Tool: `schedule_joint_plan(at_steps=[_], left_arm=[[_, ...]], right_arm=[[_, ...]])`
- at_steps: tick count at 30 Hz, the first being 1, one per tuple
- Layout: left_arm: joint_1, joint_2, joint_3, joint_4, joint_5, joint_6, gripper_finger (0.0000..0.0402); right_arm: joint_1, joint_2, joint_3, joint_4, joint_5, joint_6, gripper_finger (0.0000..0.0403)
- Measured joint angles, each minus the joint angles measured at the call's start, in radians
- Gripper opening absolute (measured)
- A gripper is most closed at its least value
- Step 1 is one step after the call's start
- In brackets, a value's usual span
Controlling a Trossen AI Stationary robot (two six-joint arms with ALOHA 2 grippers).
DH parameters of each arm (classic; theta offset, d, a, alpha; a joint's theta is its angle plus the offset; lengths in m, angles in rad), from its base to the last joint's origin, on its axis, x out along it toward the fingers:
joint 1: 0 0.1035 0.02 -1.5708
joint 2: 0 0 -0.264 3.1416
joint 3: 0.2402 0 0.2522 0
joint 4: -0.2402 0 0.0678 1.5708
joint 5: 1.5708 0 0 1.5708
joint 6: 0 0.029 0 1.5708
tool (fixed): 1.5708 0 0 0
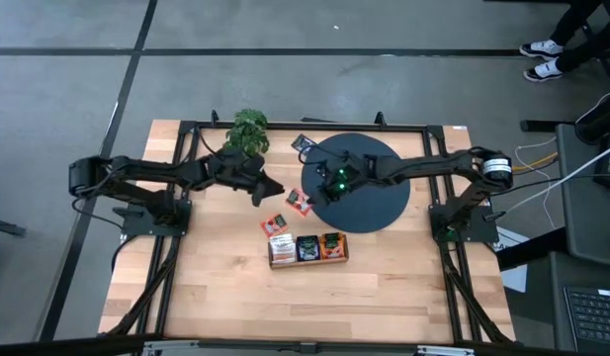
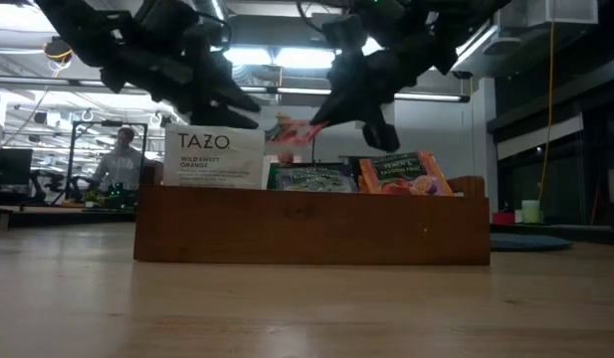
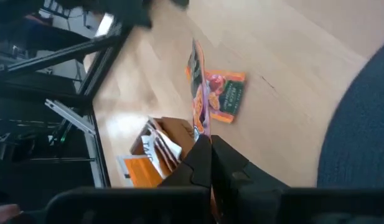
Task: Pick & Place Tea
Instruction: Put the right orange tea bag into the right section of the wooden organizer
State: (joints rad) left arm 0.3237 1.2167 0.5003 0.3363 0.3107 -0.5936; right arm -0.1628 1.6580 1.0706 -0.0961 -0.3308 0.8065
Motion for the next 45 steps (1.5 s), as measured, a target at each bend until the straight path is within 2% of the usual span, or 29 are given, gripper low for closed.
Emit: schedule_joint_plan(at_steps=[5, 7, 14, 18, 24, 31, 39, 45], left_arm=[[0.035, 0.0, 0.0, 0.008, 0.197, -0.085, 0.0157], [0.045, 0.001, 0.0, 0.008, 0.245, -0.1, 0.017], [0.054, 0.001, 0.0, 0.011, 0.242, -0.095, 0.0198], [0.054, 0.001, 0.0, 0.012, 0.242, -0.068, 0.02], [0.053, 0.001, 0.0, 0.018, 0.242, -0.066, 0.0194], [0.034, 0.001, 0.001, 0.113, 0.249, -0.065, 0.0142], [-0.002, 0.001, 0.002, 0.14, 0.245, 0.001, 0.0018], [-0.013, 0.001, 0.002, 0.14, 0.229, 0.011, 0.0003]], right_arm=[[0.012, -0.013, 0.0, 0.028, 0.022, -0.003, 0.0003], [0.012, -0.014, 0.0, 0.053, 0.022, -0.001, 0.0003], [0.012, -0.014, 0.0, 0.131, -0.029, 0.002, 0.0003], [0.011, -0.014, 0.0, 0.145, -0.064, 0.023, 0.0003], [0.016, -0.014, 0.0, 0.189, -0.056, 0.03, 0.0003], [0.016, -0.014, 0.0, 0.228, -0.028, 0.05, 0.0003], [0.016, -0.014, 0.0, 0.228, 0.004, 0.055, 0.0004], [0.016, -0.013, 0.0, 0.226, 0.004, 0.083, 0.0036]])
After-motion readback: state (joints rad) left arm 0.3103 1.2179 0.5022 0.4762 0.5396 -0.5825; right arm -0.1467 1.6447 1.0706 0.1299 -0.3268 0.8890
